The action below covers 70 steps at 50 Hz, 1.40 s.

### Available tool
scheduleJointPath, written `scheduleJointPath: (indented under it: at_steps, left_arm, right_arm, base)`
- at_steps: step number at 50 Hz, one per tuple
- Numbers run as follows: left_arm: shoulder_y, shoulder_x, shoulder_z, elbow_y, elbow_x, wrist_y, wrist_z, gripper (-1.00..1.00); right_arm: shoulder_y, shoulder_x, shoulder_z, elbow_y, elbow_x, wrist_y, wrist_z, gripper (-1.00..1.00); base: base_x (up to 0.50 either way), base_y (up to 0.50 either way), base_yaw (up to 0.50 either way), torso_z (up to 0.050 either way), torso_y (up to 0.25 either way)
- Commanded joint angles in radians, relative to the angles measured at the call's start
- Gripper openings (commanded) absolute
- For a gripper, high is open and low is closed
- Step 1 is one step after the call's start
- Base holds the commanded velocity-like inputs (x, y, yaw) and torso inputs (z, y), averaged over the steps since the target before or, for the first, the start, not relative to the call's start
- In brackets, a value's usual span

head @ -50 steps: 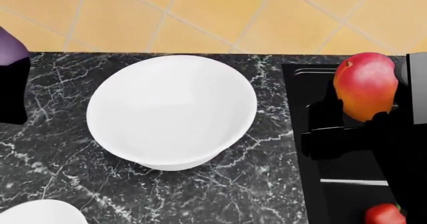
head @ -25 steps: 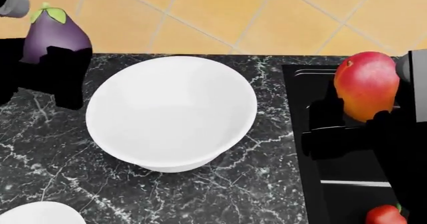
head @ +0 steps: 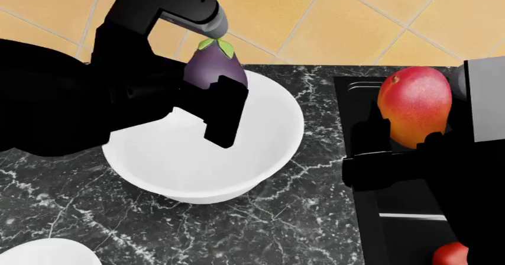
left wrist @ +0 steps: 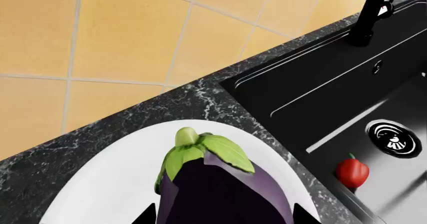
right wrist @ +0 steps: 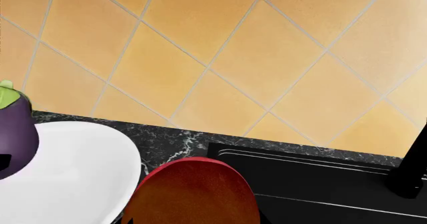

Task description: Pick the eggplants and mangos from the sink and place them in one bowl. Place the bell pepper in the other bowl. Then turn off the sink faucet.

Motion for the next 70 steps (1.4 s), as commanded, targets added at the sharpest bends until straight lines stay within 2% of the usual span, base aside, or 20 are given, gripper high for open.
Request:
scheduleJointPath:
  at_steps: [1, 8, 15, 26, 29, 37, 45, 46, 57, 63, 67, 70]
  left_arm:
    - [-0.034, 0.103, 0.086, -0.174, 0.113, 0.009, 0.07, -1.0]
    - [-0.066, 0.149, 0.119, -0.354, 0.176, 0.052, 0.136, -1.0]
    - [-0.067, 0.23, 0.167, -0.551, 0.244, 0.119, 0.225, -1.0]
    - [-0.027, 0.279, 0.247, -0.691, 0.284, 0.181, 0.291, -1.0]
    - [-0.029, 0.281, 0.304, -0.717, 0.238, 0.203, 0.294, -1.0]
    - [-0.048, 0.281, 0.572, -0.769, -0.017, 0.282, 0.301, -1.0]
    - [-0.087, 0.281, 0.65, -0.778, -0.125, 0.292, 0.295, -1.0]
    - [-0.094, 0.281, 0.658, -0.775, -0.131, 0.288, 0.301, 1.0]
    - [-0.133, 0.281, 0.686, -0.748, -0.222, 0.293, 0.256, 1.0]
    - [-0.213, 0.273, 0.686, -0.762, -0.225, 0.299, 0.28, 1.0]
    - [-0.263, 0.148, 0.637, -0.549, -0.246, 0.341, 0.142, 1.0]
    - [-0.307, 0.069, 0.606, -0.465, -0.259, 0.35, 0.087, 1.0]
  right_arm:
    - [-0.011, 0.0, 0.003, 0.007, 0.005, -0.021, 0.006, -1.0]
    - [-0.029, 0.003, 0.015, 0.0, 0.029, -0.026, 0.025, -1.0]
    - [-0.025, 0.006, 0.013, 0.002, 0.047, -0.026, 0.042, -1.0]
    - [-0.033, 0.016, -0.007, 0.013, 0.049, -0.053, 0.043, -1.0]
    - [-0.033, 0.022, -0.003, 0.018, 0.055, -0.054, 0.045, -1.0]
    - [-0.041, 0.022, -0.005, 0.019, 0.069, -0.062, 0.057, -1.0]
    - [-0.056, 0.024, -0.012, 0.022, 0.065, -0.083, 0.057, -1.0]
    - [-0.059, 0.024, -0.009, 0.024, 0.063, -0.087, 0.06, -1.0]
    - [-0.069, 0.029, -0.011, 0.024, 0.072, -0.102, 0.062, -1.0]
    - [0.0, 0.023, -0.035, 0.065, 0.08, -0.091, 0.07, -1.0]
    - [0.079, 0.012, -0.092, 0.12, 0.057, -0.095, 0.044, -1.0]
    - [0.149, -0.012, -0.152, 0.194, 0.018, -0.117, -0.001, -1.0]
  base:
    - [0.0, 0.0, 0.0, 0.0, 0.0]
    - [0.0, 0.0, 0.0, 0.0, 0.001]
    - [0.0, 0.0, 0.0, 0.0, 0.0]
    - [0.0, 0.0, 0.0, 0.0, 0.001]
    - [0.0, 0.0, 0.0, 0.0, 0.0]
    - [0.0, 0.0, 0.0, 0.0, 0.001]
    - [0.0, 0.0, 0.0, 0.001, 0.0]
    - [0.0, 0.0, 0.0, 0.0, 0.0]
    - [0.0, 0.0, 0.0, 0.0, 0.0]
    - [0.0, 0.0, 0.0, 0.0, 0.002]
    - [0.0, 0.0, 0.0, 0.0, 0.0]
    - [0.0, 0.0, 0.0, 0.0, 0.0]
